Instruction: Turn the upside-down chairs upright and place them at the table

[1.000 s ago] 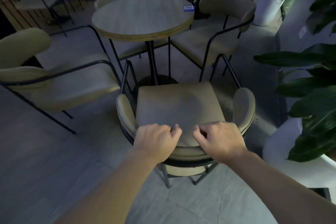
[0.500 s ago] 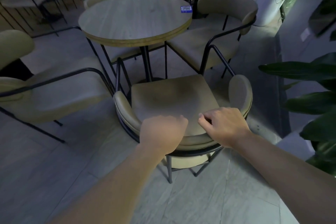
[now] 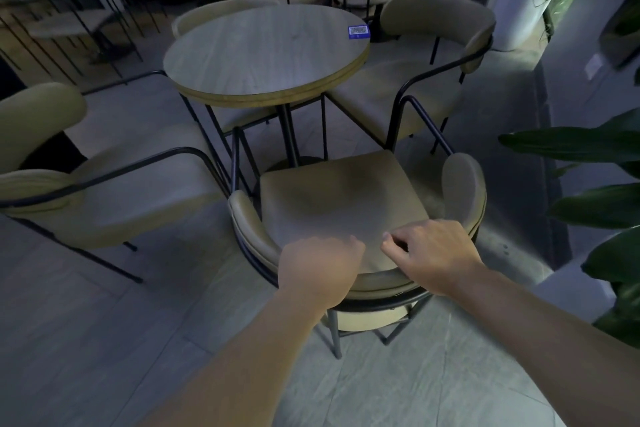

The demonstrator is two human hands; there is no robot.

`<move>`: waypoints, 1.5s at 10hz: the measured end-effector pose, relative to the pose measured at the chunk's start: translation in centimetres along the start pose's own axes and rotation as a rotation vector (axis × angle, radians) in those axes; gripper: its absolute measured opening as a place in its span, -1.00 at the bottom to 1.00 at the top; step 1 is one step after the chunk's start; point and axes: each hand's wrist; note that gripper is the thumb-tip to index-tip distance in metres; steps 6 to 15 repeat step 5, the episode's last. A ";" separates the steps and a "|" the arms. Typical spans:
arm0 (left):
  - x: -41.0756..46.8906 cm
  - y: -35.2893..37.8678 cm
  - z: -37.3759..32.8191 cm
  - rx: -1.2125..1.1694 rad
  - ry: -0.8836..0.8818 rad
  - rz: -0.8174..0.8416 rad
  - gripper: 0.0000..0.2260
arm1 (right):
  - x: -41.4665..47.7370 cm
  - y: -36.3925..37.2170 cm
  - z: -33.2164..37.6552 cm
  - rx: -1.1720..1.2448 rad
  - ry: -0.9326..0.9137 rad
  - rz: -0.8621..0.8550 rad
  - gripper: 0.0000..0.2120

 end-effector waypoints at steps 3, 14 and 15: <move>-0.2 -1.4 -0.2 -0.037 0.032 0.099 -0.65 | 0.1 -0.1 -0.4 0.035 -0.014 0.081 -0.53; 0.2 -2.6 -0.3 -0.389 -0.143 0.153 -0.59 | 1.1 -1.6 -0.3 0.231 0.008 0.241 -0.63; 0.2 -2.6 -0.3 -0.389 -0.143 0.153 -0.59 | 1.1 -1.6 -0.3 0.231 0.008 0.241 -0.63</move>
Point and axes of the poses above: each hand's wrist, its own x-axis towards the middle knuckle, its own y-axis out of the palm, z = x × y, and after that the axes turned 5 degrees about y, right-handed
